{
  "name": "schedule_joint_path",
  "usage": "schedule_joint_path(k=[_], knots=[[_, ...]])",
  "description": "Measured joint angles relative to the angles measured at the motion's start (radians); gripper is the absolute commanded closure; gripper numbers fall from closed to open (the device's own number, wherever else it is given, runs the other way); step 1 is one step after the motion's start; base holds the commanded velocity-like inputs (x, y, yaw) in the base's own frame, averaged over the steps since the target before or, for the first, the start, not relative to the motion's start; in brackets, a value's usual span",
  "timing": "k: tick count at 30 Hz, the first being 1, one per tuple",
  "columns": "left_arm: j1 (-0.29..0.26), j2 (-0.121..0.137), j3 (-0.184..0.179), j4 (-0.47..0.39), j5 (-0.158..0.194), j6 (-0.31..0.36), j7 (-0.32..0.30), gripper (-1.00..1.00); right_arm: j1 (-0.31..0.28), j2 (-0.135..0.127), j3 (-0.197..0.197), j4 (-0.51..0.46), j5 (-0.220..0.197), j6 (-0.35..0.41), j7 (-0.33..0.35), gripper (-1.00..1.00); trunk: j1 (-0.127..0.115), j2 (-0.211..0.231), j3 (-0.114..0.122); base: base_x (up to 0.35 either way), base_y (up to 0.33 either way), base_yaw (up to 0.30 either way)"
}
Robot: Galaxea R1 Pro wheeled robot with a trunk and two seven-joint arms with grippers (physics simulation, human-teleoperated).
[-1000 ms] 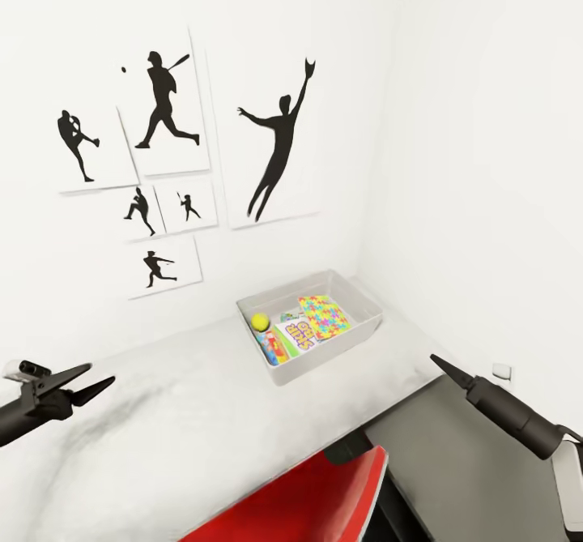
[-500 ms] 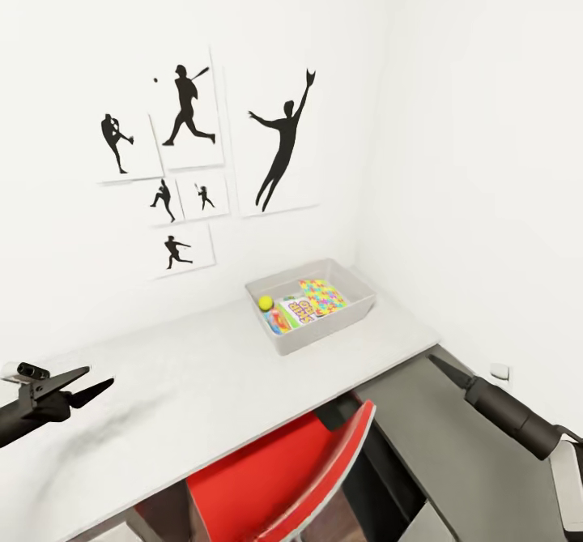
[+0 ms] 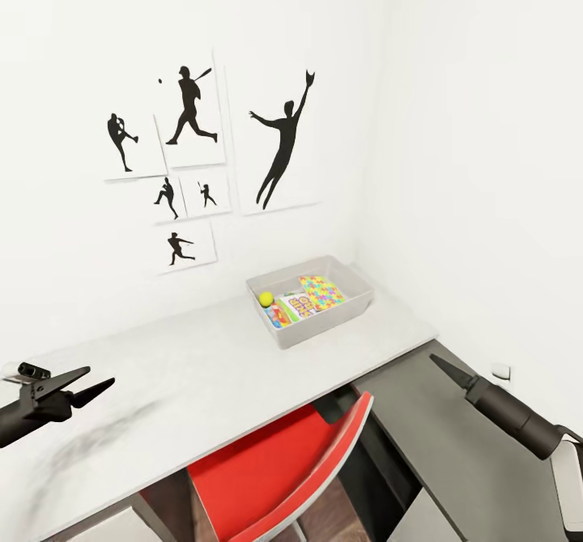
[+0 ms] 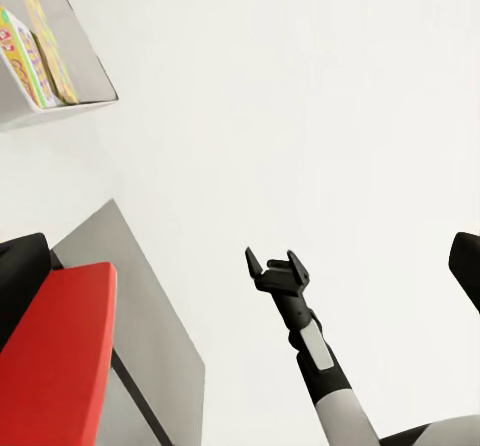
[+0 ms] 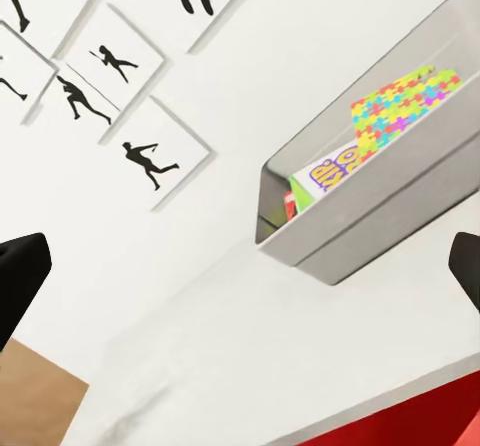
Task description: Put all the toys in the child's room - the three board games (two on the bed and one on the table), the two jigsaw puzzles on the table, and the tennis ball on the table - inside the toy box on the table in the child's room.
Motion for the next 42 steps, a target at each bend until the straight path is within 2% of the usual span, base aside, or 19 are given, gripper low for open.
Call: schedule_joint_path(k=[11,18,42], knots=[[0.000,-0.001,0.000,0.000,0.000,-0.002,-0.001,-1.00,0.000,0.000,0.000,0.000,0.000,0.000,-0.004,-1.00,0.000,0.000,0.000,0.000,0.000,-0.005],[0.000,0.000,0.000,0.000,0.000,-0.002,-0.003,-1.00,0.000,0.000,0.001,0.000,-0.001,0.002,-0.002,-1.00,0.000,0.000,0.005,-0.077,0.040,-0.139],[0.000,0.003,0.000,0.000,0.000,-0.002,-0.006,-1.00,0.000,0.001,0.003,0.000,-0.002,0.003,-0.006,-1.00,0.000,0.000,0.034,-0.242,0.150,-0.212]])
